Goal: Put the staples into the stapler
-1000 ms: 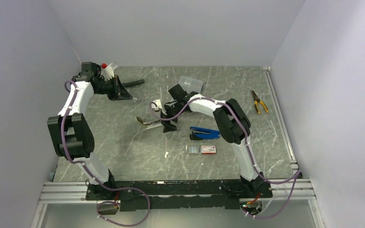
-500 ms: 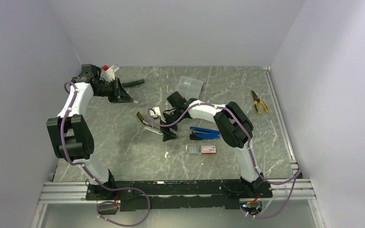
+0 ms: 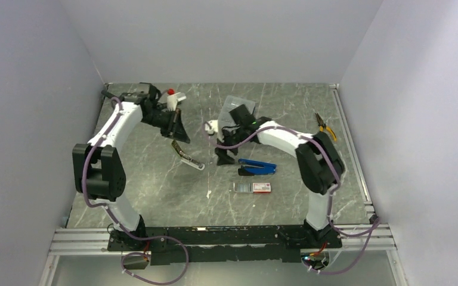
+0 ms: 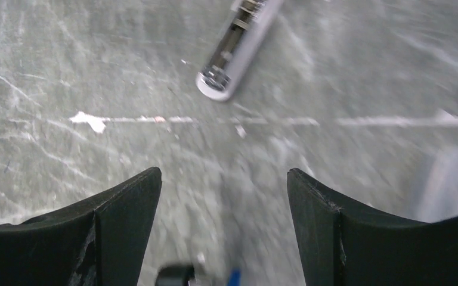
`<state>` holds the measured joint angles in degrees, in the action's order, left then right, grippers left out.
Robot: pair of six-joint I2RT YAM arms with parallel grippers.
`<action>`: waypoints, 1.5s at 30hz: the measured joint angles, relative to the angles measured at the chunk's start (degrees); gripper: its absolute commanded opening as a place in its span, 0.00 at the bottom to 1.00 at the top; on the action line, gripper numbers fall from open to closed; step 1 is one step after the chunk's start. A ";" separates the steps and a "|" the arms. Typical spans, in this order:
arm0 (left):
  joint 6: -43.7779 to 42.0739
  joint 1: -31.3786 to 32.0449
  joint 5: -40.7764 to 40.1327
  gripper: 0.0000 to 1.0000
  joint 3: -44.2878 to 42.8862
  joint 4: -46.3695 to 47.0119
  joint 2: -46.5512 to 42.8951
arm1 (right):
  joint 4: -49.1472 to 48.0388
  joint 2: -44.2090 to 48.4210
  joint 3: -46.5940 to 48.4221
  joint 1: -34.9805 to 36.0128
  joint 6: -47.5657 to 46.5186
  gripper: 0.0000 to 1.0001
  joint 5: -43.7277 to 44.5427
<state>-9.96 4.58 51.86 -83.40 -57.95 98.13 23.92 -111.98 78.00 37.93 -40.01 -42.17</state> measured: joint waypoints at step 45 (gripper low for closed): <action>2.73 10.51 -13.46 0.03 -6.97 -5.22 18.03 | 4.52 22.01 -16.83 -17.62 -4.98 0.82 -0.33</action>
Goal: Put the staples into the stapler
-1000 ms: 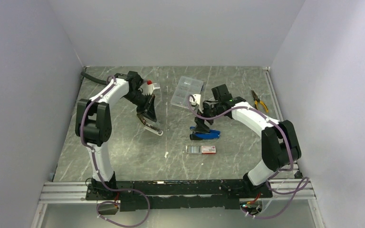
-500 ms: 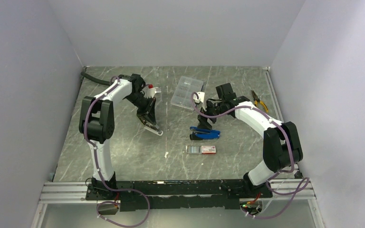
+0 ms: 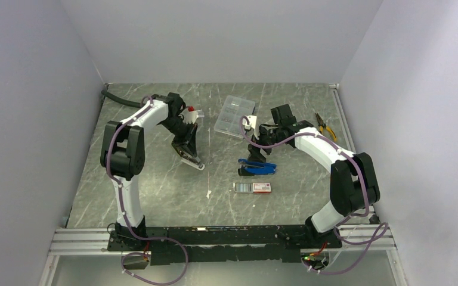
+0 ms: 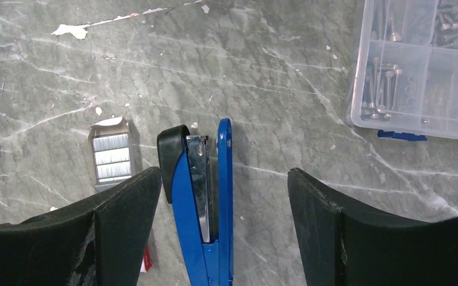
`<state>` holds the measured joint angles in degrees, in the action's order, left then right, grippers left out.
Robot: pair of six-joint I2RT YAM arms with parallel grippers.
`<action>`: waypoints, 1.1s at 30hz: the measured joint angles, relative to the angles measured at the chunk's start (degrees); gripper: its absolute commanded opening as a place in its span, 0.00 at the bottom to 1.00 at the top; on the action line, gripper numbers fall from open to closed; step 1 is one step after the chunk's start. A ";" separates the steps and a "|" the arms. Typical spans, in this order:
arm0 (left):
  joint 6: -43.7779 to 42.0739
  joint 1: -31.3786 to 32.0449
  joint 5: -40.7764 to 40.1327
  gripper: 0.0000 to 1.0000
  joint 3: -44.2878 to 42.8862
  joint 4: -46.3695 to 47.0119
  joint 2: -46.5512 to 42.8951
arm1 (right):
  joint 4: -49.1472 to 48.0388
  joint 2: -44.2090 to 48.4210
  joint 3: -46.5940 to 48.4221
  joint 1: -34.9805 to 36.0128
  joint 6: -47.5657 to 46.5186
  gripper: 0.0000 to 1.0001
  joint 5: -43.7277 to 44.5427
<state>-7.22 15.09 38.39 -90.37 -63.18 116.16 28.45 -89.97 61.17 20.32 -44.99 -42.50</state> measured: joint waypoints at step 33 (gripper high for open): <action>2.12 1.01 -5.40 0.03 2.08 2.89 -0.74 | 0.00 0.00 -0.17 0.00 -0.70 0.82 0.15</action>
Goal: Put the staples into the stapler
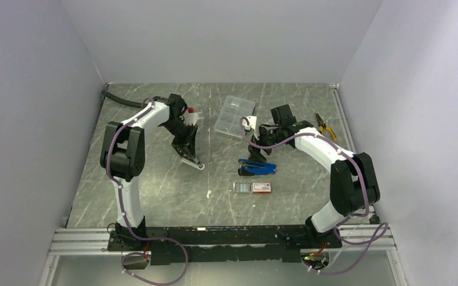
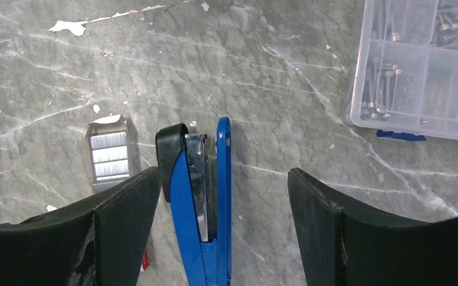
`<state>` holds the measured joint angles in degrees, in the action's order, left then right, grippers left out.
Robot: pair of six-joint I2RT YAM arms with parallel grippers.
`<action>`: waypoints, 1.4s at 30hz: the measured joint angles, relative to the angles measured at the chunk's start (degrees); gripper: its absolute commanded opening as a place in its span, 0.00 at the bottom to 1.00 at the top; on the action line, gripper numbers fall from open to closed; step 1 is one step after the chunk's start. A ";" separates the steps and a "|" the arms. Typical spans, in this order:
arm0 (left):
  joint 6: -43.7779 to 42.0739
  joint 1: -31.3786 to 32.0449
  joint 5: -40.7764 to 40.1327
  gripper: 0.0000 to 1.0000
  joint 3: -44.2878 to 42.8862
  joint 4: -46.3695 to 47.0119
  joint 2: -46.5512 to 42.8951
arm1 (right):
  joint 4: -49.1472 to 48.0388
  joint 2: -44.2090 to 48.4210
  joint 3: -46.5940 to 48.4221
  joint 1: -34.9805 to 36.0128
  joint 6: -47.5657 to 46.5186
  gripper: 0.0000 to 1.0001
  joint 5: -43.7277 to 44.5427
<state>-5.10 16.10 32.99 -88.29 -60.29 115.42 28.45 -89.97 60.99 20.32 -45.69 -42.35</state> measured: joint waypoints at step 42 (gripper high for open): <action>0.26 1.27 -2.91 0.04 -0.17 0.04 -0.09 | 0.04 -0.04 -0.31 -0.02 -0.96 0.82 0.50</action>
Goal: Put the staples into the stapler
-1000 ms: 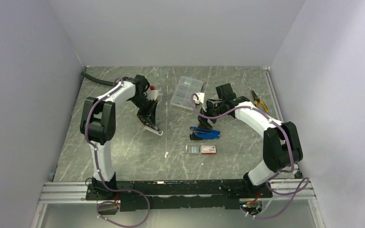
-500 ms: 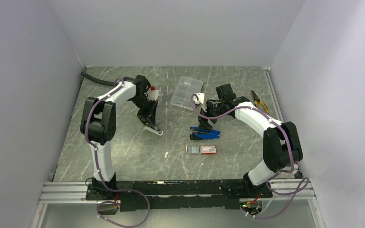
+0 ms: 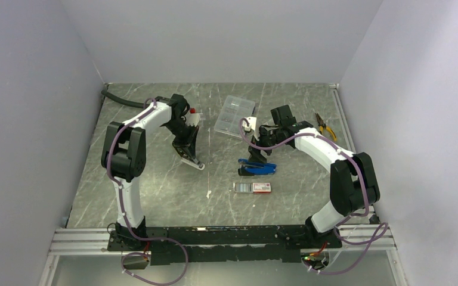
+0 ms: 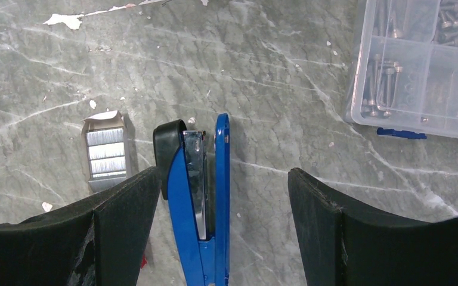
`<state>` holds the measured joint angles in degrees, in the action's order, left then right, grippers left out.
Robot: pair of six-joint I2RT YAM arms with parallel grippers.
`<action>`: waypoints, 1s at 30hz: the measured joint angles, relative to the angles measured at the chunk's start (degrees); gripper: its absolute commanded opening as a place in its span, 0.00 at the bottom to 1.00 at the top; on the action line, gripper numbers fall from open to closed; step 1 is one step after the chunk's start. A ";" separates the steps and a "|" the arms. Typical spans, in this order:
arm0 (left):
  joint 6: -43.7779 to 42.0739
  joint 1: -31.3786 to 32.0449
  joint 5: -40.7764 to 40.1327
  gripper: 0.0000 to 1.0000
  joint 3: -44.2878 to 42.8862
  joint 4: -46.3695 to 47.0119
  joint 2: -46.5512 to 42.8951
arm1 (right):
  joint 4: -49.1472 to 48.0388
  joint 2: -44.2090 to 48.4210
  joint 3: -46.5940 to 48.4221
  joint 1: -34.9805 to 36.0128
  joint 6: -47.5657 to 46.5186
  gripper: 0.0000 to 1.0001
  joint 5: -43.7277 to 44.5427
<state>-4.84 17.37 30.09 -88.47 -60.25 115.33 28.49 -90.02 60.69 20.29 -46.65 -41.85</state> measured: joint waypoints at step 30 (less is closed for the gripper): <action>-0.07 0.90 0.57 0.03 0.11 1.31 -0.55 | 0.20 -0.74 0.00 0.00 -0.48 0.82 0.87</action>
<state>-4.91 18.26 30.65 -88.36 -58.94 114.78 28.69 -90.76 60.69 20.29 -47.13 -40.97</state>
